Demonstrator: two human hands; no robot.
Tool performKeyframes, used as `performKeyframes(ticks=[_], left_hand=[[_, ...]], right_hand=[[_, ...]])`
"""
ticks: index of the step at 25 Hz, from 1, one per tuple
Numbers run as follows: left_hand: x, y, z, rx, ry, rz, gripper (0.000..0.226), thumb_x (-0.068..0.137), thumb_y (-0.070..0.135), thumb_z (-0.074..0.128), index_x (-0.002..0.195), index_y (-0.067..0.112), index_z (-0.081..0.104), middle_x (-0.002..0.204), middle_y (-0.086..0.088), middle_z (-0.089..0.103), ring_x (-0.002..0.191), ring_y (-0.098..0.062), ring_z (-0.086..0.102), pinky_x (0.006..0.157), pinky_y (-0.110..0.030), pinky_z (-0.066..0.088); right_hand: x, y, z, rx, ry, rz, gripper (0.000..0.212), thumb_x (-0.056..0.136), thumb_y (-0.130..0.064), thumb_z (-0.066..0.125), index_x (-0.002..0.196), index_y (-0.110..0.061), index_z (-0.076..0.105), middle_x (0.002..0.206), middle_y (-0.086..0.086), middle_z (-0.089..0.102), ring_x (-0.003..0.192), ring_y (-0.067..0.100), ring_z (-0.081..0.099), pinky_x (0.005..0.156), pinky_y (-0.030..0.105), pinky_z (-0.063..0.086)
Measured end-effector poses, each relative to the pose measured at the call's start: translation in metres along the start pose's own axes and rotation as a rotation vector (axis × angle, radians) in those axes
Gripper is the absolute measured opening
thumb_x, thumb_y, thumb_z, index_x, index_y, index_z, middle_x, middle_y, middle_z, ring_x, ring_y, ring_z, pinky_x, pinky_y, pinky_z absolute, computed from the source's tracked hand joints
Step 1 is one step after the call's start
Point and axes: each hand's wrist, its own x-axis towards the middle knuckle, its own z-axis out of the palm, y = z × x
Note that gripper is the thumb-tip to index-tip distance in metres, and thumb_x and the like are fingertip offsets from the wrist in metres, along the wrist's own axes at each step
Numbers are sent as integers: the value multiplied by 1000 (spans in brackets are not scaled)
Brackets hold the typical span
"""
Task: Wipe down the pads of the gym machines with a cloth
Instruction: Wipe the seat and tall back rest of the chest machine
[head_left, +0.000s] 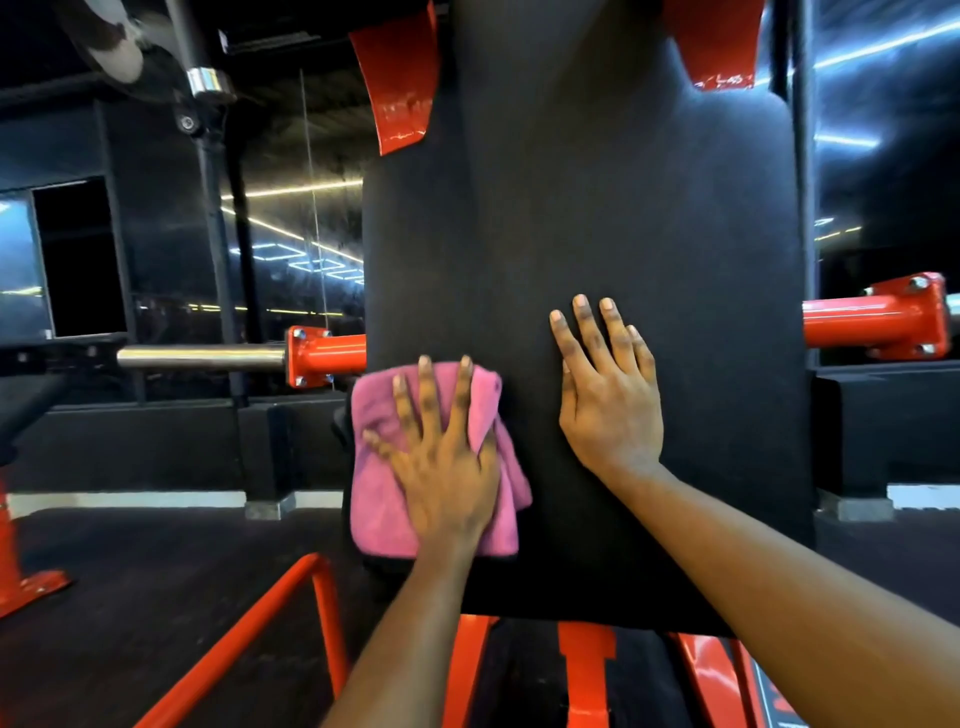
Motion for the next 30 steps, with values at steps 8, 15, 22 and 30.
performKeyframes(ticks=[8, 15, 22, 30], left_hand=[[119, 7, -43, -357, 163, -73, 72, 97, 38, 43, 159, 38, 6, 166, -15, -4, 153, -37, 5, 117, -66, 16], [100, 21, -20, -39, 88, 134, 68, 98, 52, 30, 158, 40, -1, 168, -3, -11, 153, -31, -12, 113, -75, 4], [43, -8, -29, -248, 38, 78, 72, 94, 32, 38, 159, 36, 7, 167, -9, -6, 154, -31, 3, 119, -59, 21], [203, 73, -46, -49, 103, 61, 61, 98, 62, 24, 153, 54, -1, 168, -4, -6, 152, -38, -10, 104, -82, -5]], right_hand=[[-1, -2, 2, -41, -24, -4, 60, 103, -19, 46, 160, -21, 28, 168, 5, 22, 156, 28, 14, 125, 48, 20], [4, -2, -2, -45, -26, 4, 58, 101, -23, 46, 158, -23, 34, 167, 7, 25, 153, 28, 22, 120, 46, 26], [45, 4, -22, -16, 21, 26, 53, 92, -28, 51, 144, -16, 53, 154, 7, 44, 137, 29, 42, 105, 45, 34], [61, 29, -12, -7, 165, 24, 51, 94, -25, 49, 144, -18, 56, 154, 4, 50, 142, 26, 43, 108, 40, 34]])
